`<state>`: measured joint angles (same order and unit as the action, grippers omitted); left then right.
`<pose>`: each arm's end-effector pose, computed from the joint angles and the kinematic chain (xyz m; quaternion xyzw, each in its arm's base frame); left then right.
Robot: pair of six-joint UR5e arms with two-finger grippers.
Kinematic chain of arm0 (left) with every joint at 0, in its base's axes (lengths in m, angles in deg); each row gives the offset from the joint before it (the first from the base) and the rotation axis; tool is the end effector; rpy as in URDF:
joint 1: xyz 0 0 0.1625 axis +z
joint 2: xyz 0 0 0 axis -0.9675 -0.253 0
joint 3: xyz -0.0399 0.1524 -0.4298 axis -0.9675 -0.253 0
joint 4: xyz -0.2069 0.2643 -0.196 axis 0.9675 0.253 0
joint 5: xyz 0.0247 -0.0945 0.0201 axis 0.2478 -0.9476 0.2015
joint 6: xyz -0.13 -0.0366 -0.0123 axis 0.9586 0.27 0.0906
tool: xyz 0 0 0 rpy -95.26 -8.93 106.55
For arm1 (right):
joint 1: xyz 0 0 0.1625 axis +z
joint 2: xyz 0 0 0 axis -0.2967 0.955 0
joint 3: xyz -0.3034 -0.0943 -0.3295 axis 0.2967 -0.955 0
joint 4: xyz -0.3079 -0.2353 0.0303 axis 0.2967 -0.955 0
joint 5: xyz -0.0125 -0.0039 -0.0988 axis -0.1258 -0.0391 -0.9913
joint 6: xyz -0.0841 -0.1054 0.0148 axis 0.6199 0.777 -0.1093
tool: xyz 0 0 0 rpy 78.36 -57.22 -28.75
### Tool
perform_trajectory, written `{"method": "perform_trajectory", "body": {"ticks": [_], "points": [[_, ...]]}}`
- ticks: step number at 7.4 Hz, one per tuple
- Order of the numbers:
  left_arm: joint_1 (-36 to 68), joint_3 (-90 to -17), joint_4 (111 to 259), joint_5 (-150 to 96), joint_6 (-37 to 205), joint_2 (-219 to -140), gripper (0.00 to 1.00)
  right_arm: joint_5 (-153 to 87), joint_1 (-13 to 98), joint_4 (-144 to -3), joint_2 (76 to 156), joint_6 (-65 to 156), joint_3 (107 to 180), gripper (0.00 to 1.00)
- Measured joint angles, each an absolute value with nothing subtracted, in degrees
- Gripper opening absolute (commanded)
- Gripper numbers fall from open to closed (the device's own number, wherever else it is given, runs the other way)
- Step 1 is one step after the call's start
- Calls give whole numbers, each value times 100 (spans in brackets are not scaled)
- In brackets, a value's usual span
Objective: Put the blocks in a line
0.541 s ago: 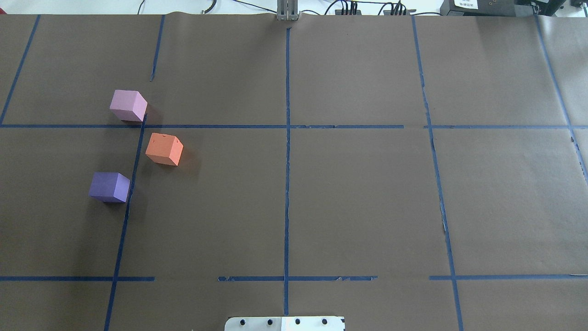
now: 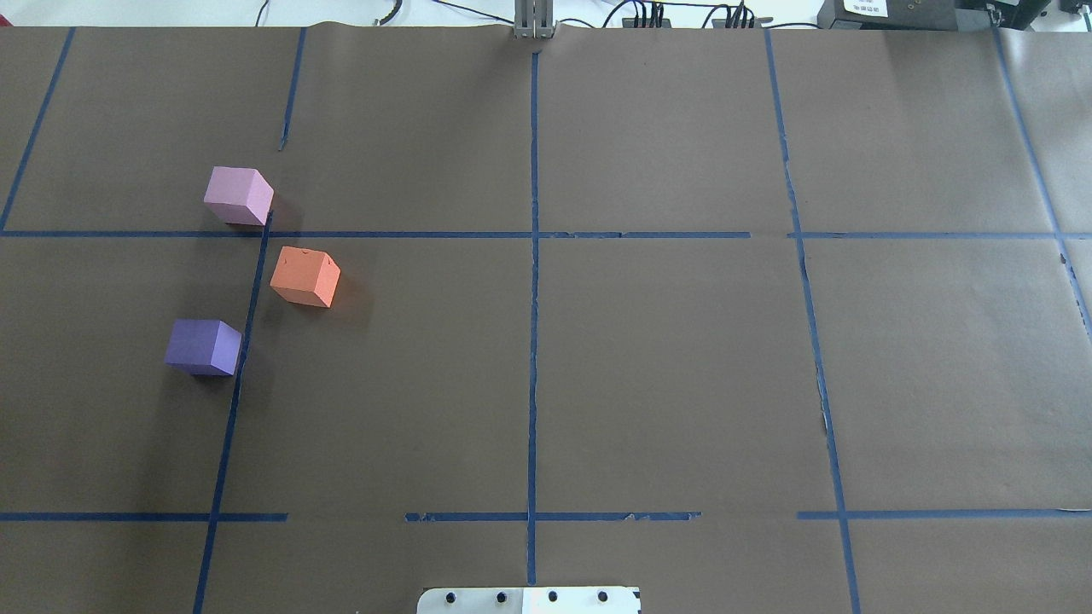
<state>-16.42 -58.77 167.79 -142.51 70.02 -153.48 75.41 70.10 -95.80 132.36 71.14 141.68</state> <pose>-0.0470 -0.4250 0.6954 0.0711 0.3986 0.0100 0.9143 0.0211 -0.4871 0.6986 -0.0129 -0.3552 -0.0834 0.9310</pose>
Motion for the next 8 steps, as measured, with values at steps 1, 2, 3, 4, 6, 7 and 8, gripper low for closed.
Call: {"method": "perform_trajectory", "body": {"ticks": [1,2,3,4,6,7,8], "points": [[-1643,-5890,16783,-14245,7006,-15349,100,7541,7010,-9580,13236,7114,14168,100],[-1646,-5906,16767,-14247,7011,-15347,100,7541,7010,-9580,13236,7114,14169,100],[-1647,-5919,16730,-14255,7017,-15350,100,7541,7010,-9580,13236,7114,14168,100],[-1645,-5937,16689,-14260,7074,-15360,100,7541,7010,-9580,13236,7114,14168,100],[-1636,-6041,16594,-14254,7339,-15423,100,7541,7010,-9580,13236,7114,14168,100],[-1619,-6123,16495,-14249,7440,-15528,100,7541,7010,-9580,13236,7114,14168,100],[-1548,-6229,16344,-14243,7526,-15669,100,7541,7010,-9580,13236,7114,14168,100]]}}
